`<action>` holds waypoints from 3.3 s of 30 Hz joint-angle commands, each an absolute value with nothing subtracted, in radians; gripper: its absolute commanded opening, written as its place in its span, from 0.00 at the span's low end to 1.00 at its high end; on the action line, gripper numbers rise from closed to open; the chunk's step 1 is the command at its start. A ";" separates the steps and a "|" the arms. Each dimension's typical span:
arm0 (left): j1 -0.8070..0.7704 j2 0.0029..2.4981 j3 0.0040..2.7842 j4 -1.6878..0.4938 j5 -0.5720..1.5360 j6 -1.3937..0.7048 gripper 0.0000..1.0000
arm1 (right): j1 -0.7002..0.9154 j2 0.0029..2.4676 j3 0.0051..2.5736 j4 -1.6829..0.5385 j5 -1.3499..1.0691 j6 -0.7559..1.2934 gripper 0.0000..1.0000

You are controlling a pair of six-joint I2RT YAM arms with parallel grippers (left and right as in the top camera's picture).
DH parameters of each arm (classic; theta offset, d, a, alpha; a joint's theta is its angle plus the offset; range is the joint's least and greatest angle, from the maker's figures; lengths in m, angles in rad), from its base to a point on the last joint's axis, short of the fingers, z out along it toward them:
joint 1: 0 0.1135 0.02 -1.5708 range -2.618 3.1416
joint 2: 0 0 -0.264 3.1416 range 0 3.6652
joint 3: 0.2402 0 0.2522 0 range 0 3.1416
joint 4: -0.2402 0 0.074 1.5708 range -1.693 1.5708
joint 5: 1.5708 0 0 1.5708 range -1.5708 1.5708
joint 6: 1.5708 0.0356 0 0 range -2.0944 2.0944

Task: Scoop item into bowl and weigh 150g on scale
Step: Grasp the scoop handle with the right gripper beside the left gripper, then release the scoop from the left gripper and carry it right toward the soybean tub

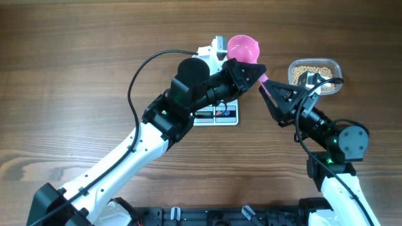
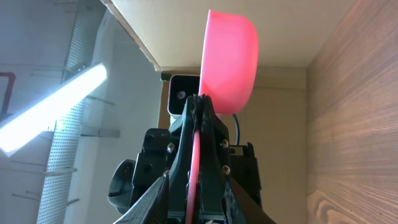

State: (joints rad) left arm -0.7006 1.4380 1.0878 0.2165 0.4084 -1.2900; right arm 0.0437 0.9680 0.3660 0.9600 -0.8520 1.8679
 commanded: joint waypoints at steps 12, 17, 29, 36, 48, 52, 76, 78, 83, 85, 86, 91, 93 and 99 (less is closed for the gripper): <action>-0.705 1.423 1.100 0.215 0.394 -1.295 0.04 | 0.049 0.973 0.393 0.969 -0.830 1.897 0.20; -0.705 1.423 1.100 0.215 0.394 -1.295 0.04 | 0.049 0.972 0.393 0.990 -0.831 1.916 0.20; -0.705 1.423 1.100 0.216 0.394 -1.295 0.04 | 0.049 0.973 0.393 0.991 -0.831 1.928 0.19; -0.705 1.423 1.100 0.216 0.394 -1.295 0.04 | 0.049 0.973 0.393 0.991 -0.831 1.937 0.16; -0.705 1.423 1.100 0.216 0.395 -1.295 0.04 | 0.049 0.973 0.393 0.991 -0.832 1.937 0.10; -0.705 1.423 1.100 0.216 0.395 -1.295 0.04 | 0.049 0.973 0.393 0.990 -0.832 1.937 0.06; -0.703 1.400 1.100 0.071 0.399 -1.029 0.90 | -0.044 0.972 0.395 0.813 -0.771 1.716 0.05; -0.695 1.376 1.100 -0.002 0.385 -0.980 0.91 | -0.092 0.971 0.413 0.761 -0.822 1.678 0.05; -0.658 1.286 1.102 -0.164 0.282 -0.881 0.88 | -0.159 0.971 0.515 0.511 -0.920 1.483 0.05; -0.640 1.239 1.106 -0.245 0.229 -0.832 0.85 | -0.165 0.971 0.601 0.323 -0.934 1.332 0.05; -0.627 1.213 1.110 -0.300 0.200 -0.798 0.85 | -0.164 0.971 0.643 0.233 -0.933 1.262 0.05; -0.566 1.136 1.118 -0.505 0.152 -0.686 0.85 | -0.164 0.972 0.891 -0.285 -0.772 0.888 0.05; -0.542 1.126 1.118 -0.584 0.152 -0.660 0.85 | -0.164 0.972 1.003 -0.499 -0.621 0.752 0.05; -0.519 1.145 1.118 -0.720 0.148 -0.632 0.96 | -0.164 0.981 1.259 -0.886 -0.302 0.496 0.05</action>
State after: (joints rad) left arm -0.5251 1.1316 1.1065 -0.6987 0.1719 -0.6914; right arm -0.1627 0.9764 1.1339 -0.7792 -0.5568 0.7647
